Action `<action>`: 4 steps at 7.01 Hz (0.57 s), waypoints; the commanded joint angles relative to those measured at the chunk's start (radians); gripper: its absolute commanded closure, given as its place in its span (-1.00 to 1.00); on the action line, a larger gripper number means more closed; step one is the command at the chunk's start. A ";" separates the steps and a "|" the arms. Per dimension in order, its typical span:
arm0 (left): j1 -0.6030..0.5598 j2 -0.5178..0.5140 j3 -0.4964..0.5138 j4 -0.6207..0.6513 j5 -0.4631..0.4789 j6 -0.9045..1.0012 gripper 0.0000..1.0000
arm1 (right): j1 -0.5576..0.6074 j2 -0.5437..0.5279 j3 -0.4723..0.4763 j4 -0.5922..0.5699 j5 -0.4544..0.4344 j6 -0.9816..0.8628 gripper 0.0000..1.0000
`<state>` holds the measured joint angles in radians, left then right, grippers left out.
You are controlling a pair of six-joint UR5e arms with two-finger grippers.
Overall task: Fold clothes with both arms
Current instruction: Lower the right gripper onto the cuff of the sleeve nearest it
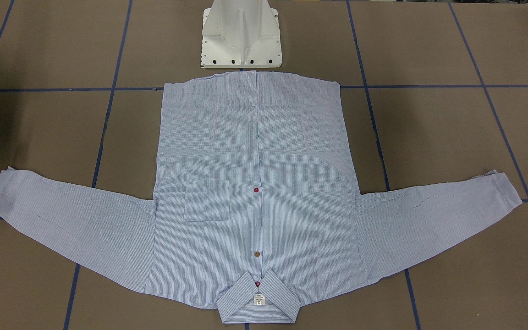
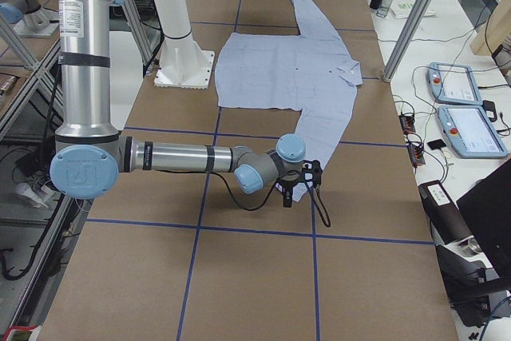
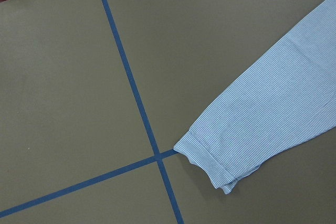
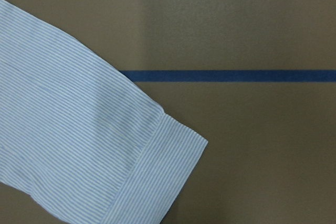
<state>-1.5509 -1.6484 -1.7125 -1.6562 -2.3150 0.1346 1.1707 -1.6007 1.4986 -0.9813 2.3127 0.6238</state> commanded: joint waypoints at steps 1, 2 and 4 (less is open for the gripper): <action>0.000 -0.001 -0.001 0.000 -0.003 -0.033 -0.99 | -0.066 0.002 -0.008 0.054 -0.044 0.091 -0.99; 0.000 -0.001 -0.001 0.000 -0.003 -0.033 -0.99 | -0.077 0.002 -0.008 0.058 -0.051 0.093 -0.99; 0.000 -0.002 -0.003 0.000 0.002 -0.035 -0.99 | -0.106 0.011 -0.011 0.058 -0.055 0.096 -0.96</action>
<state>-1.5509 -1.6495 -1.7144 -1.6566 -2.3154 0.1008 1.0842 -1.5956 1.4899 -0.9254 2.2616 0.7146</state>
